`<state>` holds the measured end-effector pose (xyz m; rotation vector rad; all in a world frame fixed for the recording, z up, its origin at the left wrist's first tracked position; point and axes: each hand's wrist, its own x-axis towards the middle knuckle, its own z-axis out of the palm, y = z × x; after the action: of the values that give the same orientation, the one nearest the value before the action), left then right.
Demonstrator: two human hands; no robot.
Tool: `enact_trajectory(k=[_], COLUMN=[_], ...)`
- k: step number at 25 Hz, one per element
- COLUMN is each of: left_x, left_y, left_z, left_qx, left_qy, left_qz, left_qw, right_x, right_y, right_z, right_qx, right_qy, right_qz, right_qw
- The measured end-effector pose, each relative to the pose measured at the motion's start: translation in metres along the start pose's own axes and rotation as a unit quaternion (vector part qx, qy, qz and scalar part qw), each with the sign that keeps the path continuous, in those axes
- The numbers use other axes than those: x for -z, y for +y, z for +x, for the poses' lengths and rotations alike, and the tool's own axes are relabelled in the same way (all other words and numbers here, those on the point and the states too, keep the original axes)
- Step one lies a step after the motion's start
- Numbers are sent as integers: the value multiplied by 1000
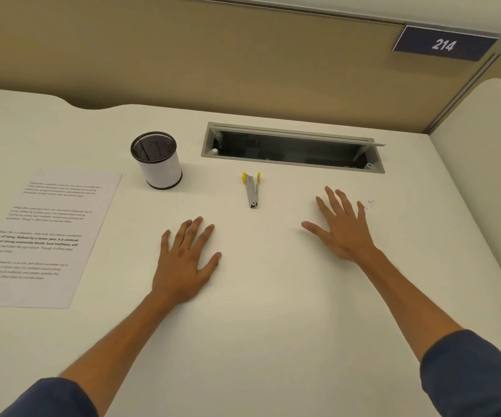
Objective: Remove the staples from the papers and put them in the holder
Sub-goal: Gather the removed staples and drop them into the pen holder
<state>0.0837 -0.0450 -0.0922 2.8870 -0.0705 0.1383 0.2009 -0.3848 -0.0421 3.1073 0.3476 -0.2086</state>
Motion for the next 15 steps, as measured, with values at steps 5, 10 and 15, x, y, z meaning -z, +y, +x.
enact_trajectory(k=[5, 10, 15], left_x=[0, 1, 2], left_y=[2, 2, 3], left_z=[0, 0, 0], left_qx=[2, 6, 7], left_qy=[2, -3, -4], left_qz=[0, 3, 0], left_qw=[1000, 1000, 1000], right_x=[-19, -16, -16], right_y=[54, 80, 95], right_z=[-11, -12, -11], right_qx=[-80, -128, -232], right_qy=[-1, 10, -3], right_qz=[-26, -9, 99], right_qw=[996, 992, 968])
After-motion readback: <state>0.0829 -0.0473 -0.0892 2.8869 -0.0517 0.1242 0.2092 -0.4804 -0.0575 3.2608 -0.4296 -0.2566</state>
